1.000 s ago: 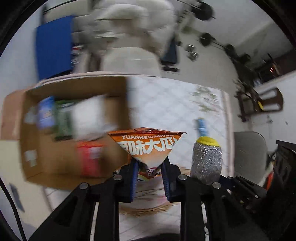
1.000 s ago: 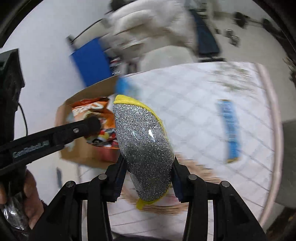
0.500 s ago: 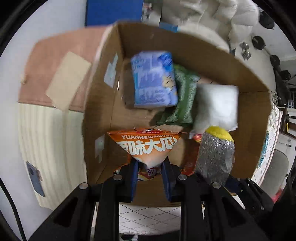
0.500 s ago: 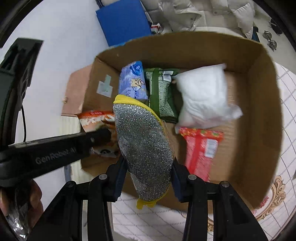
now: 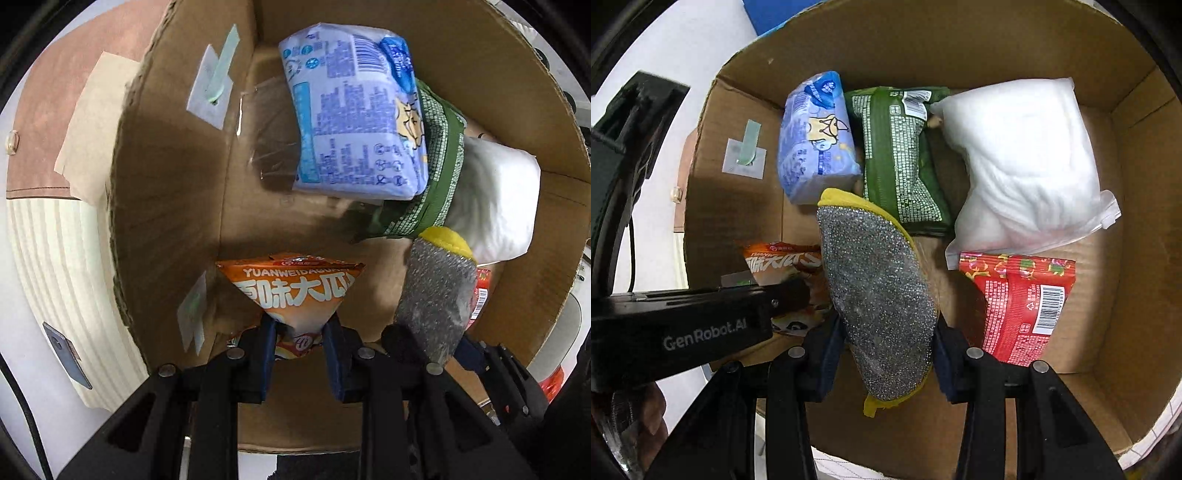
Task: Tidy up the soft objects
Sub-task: 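Carry the sponge and orange bag into the box and open both tools, then move both tools from the box toward the purple sock and blue tube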
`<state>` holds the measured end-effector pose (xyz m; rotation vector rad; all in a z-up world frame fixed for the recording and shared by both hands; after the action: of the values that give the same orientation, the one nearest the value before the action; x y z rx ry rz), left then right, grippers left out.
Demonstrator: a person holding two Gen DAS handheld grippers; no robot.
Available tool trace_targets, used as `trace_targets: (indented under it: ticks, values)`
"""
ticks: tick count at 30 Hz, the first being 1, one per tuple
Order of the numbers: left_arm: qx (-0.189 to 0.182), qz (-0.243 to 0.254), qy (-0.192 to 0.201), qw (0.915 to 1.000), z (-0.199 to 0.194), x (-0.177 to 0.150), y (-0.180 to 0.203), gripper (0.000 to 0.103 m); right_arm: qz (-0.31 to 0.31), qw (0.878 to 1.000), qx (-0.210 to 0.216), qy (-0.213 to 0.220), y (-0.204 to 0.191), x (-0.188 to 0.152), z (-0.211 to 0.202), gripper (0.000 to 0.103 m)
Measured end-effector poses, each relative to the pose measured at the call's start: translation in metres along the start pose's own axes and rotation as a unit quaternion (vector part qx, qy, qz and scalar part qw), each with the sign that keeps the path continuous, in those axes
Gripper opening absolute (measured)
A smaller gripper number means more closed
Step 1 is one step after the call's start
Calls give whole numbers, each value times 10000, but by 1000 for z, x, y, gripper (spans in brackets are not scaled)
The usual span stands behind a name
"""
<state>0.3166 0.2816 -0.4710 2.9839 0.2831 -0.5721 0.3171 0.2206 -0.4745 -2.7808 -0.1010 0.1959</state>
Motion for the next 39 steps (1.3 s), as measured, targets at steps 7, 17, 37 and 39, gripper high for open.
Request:
trace_targets:
  ticks: [7,17,37,39]
  values:
    - [-267,21,110,9996,-20,-11,-2,51,-52,9999,-43,-156,5,7,-16,86]
    - [-184,197,1247,9918,-75,-56,4,74,-487,9963,-582,415,24,-9,-90,103]
    - [383,47,3487,9364,-178,-158,31,101,-851,9704,-1028,2014,39,-103,-228,103]
    - [449,96,3549,9338,-182,-164,37,101,-848,9702,-992,2041,41,-106,-232,103]
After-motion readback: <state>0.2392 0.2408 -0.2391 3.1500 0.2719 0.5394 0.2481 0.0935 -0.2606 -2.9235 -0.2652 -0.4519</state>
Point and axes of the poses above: each gripper's, at about its wrist camera, not at the fingertips, and z roughly the way its jaws point, y to its right, x to its top, the point moved 9 cm from there along z, roughly the way its jaws point, and after that the axes turned 2 degrees about x, right-handed, at the moved point
